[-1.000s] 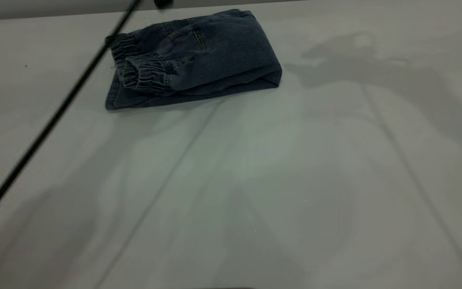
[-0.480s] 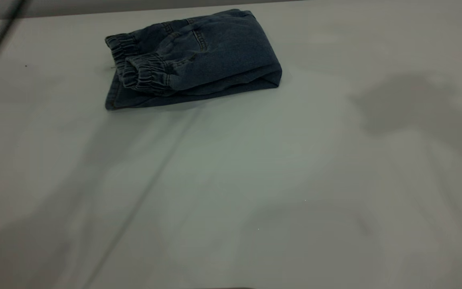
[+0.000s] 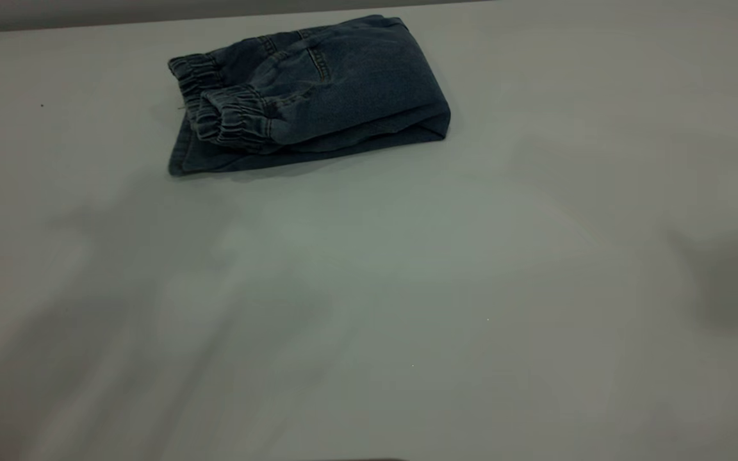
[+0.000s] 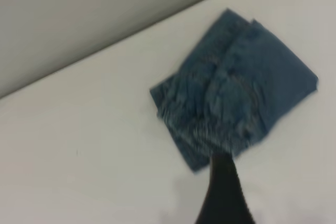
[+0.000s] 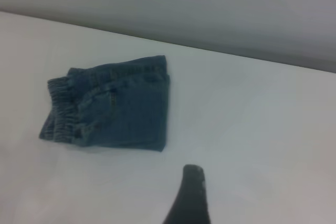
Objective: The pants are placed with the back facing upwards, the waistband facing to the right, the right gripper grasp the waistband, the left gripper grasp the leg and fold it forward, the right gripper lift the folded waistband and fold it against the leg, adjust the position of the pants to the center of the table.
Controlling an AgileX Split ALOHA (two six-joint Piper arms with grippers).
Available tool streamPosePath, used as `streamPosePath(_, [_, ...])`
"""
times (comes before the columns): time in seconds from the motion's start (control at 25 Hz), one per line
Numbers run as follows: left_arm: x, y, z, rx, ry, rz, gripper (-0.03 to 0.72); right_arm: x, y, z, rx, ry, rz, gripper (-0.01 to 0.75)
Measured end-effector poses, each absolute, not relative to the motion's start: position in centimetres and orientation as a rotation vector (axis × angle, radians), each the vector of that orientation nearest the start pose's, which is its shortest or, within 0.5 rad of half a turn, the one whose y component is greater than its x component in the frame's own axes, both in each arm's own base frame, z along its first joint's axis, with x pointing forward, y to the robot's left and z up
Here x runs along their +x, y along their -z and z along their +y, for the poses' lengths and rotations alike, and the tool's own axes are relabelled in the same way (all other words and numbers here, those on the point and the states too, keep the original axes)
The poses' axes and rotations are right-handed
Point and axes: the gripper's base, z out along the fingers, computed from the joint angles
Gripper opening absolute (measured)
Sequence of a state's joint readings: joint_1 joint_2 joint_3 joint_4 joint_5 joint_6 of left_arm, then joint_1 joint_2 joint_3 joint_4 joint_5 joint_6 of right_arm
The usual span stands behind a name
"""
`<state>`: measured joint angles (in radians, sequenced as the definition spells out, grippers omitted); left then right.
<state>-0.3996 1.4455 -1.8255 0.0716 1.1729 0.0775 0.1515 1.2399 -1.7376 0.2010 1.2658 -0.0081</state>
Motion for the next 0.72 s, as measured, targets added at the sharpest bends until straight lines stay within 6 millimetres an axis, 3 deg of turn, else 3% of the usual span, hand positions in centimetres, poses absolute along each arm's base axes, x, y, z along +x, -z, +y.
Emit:
streamPosePath(0.24, [15.2,-47.5,-5.9,0.575,0.075,2.138,0.472,14.3,-48.9,4.1,-0.210,-0.352,2.224,0.570])
streamPosePath(0.44, [5.5,-44.4,-2.4,0.618,0.129,2.005,0.472,8.9,-45.8,3.1,-0.208,-0.332,2.223,0.570])
streamPosePath(0.56, [1.3,-42.5,-0.8,0.609,0.152,1.917,0.472,6.0,-43.9,2.5,-0.205,-0.304,2.209,0.570])
streamPosePath(0.72, [-1.3,-40.1,0.3,0.585,0.165,1.873,0.472,2.5,-41.6,1.9,-0.204,-0.293,2.166,0.570])
